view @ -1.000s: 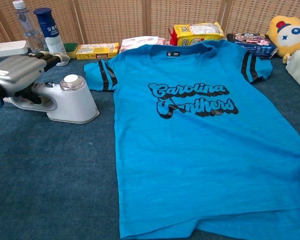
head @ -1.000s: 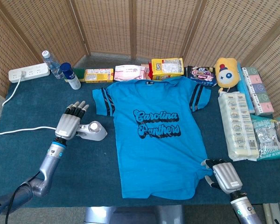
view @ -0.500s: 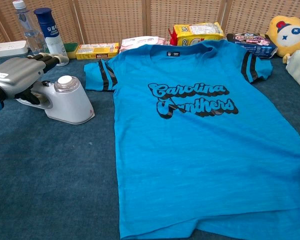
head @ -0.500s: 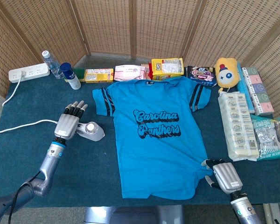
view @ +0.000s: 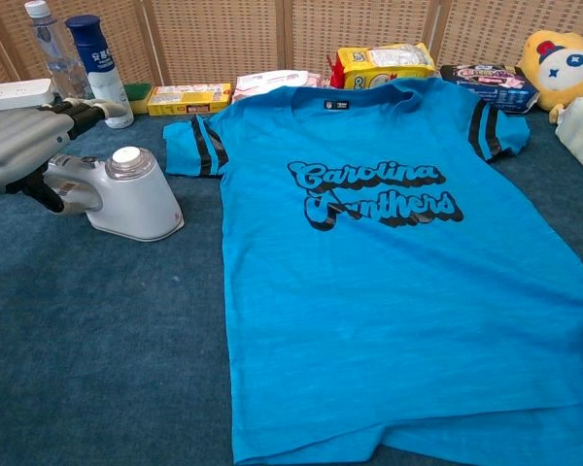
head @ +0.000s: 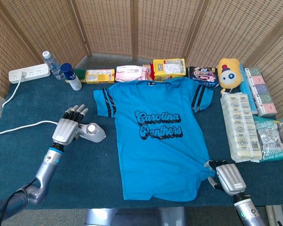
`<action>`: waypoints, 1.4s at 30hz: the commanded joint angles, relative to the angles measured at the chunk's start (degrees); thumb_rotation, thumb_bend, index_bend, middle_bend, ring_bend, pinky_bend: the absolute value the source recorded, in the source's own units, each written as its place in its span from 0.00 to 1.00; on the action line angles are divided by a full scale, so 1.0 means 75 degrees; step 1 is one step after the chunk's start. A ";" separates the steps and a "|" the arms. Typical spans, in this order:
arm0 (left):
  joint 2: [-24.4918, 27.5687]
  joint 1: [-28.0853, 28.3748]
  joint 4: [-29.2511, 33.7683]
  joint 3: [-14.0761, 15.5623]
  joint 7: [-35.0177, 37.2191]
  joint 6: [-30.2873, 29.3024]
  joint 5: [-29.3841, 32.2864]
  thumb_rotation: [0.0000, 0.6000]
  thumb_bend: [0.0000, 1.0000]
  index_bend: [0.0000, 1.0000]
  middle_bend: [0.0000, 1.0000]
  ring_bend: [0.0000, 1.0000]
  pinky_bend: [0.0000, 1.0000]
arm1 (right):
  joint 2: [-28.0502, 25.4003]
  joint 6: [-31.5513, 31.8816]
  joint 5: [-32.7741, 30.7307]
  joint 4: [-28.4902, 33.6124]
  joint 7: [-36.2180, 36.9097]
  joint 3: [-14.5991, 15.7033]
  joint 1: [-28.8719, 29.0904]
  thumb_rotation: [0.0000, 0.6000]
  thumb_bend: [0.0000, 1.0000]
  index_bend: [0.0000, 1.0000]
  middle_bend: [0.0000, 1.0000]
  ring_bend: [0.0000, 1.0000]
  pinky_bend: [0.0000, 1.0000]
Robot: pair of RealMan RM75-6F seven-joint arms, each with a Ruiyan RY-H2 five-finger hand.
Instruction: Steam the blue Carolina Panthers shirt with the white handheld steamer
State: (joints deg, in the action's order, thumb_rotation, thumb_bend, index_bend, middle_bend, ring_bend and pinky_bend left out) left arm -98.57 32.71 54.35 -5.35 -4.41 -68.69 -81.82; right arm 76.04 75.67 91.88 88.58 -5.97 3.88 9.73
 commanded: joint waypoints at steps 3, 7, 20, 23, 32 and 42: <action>0.0957 -0.0358 0.1500 0.0057 -0.0165 0.0031 0.0227 1.00 0.15 0.00 0.00 0.00 0.12 | -0.0033 0.0056 0.0041 0.0025 0.0035 0.0013 -0.0021 1.00 0.40 0.37 0.47 0.47 0.44; 0.1569 -0.0571 0.2514 0.0097 -0.0379 -0.0111 0.0286 1.00 0.16 0.00 0.00 0.00 0.12 | -0.0085 0.0156 0.0071 0.0051 0.0094 0.0006 -0.0058 1.00 0.39 0.37 0.47 0.48 0.44; 0.3942 -0.2189 0.5742 0.0876 -0.0260 -0.1428 0.0301 1.00 0.19 0.03 0.08 0.01 0.14 | -0.0513 0.0632 0.0031 0.0279 0.0365 -0.0282 -0.0127 1.00 0.40 0.37 0.47 0.47 0.46; 0.4272 -0.2592 0.5956 0.1106 0.0043 -0.1847 0.0058 1.00 0.20 0.19 0.17 0.08 0.20 | -0.0602 0.0688 -0.0123 0.0337 0.0371 -0.0380 -0.0165 1.00 0.40 0.37 0.47 0.47 0.47; 0.4679 -0.3964 0.5764 0.1469 0.0835 -0.3411 -0.0329 1.00 0.22 0.33 0.32 0.21 0.26 | -0.0638 0.1133 -0.0380 0.0089 0.0520 -0.0609 -0.0404 1.00 0.40 0.48 0.51 0.53 0.54; 0.4790 -0.4704 0.5580 0.1446 0.1242 -0.3926 -0.0231 1.00 0.22 0.36 0.35 0.24 0.31 | -0.0703 0.1180 -0.0628 0.0062 0.0288 -0.0694 -0.0539 1.00 0.40 0.50 0.52 0.53 0.53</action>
State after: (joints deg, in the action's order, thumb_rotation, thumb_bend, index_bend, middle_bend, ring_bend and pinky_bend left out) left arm -62.75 -2.40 96.21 5.58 4.80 -98.06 -83.62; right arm 70.77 84.46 87.22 89.11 -3.88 -1.26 5.73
